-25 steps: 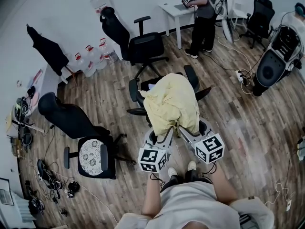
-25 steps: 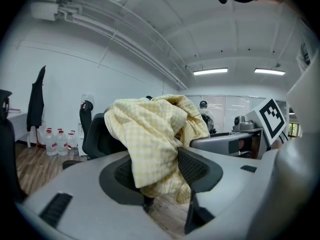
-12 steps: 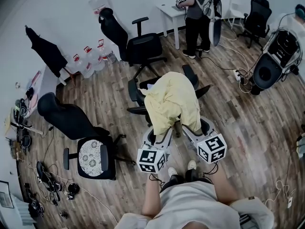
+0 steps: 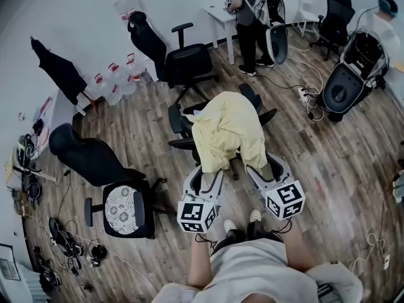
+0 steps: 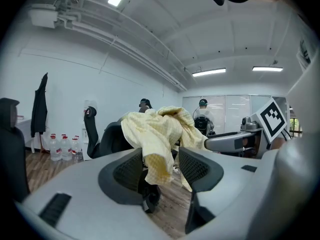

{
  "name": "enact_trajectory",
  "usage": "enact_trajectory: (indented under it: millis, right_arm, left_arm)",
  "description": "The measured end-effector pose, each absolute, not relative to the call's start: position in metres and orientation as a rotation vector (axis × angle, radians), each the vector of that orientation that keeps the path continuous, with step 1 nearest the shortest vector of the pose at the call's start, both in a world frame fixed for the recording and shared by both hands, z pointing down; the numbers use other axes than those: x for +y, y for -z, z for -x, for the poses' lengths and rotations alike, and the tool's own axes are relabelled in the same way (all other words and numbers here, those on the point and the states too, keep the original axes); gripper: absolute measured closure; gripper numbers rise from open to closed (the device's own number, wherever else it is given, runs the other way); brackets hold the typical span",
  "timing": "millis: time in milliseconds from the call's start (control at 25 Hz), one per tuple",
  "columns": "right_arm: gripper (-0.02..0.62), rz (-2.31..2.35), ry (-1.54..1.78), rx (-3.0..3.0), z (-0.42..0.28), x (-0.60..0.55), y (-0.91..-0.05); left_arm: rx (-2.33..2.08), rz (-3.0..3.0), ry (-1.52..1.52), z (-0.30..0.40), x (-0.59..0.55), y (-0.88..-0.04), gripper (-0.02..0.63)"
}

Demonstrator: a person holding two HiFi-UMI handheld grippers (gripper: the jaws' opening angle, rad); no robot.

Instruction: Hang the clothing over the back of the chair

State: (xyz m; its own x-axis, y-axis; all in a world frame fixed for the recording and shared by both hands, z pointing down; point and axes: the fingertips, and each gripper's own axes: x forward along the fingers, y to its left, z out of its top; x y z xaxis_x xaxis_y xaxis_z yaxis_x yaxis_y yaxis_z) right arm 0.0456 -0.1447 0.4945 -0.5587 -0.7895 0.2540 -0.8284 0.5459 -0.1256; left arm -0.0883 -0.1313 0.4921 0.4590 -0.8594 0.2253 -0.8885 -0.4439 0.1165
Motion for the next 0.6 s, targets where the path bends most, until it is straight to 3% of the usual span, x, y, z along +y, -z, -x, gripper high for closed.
enact_trajectory:
  millis: [440, 600]
  right_arm:
    - [0.321, -1.433, -0.252, -2.639, -0.047, -0.132, -0.469]
    - [0.364, -1.433, -0.222, -2.663, -0.044, -0.13, -0.458]
  left_arm:
    - [-1.523, -2.56, -0.168, 0.084, -0.122, -0.469, 0.382]
    - [-1.515, -2.59, -0.146, 0.077, -0.118, -0.458, 0.404]
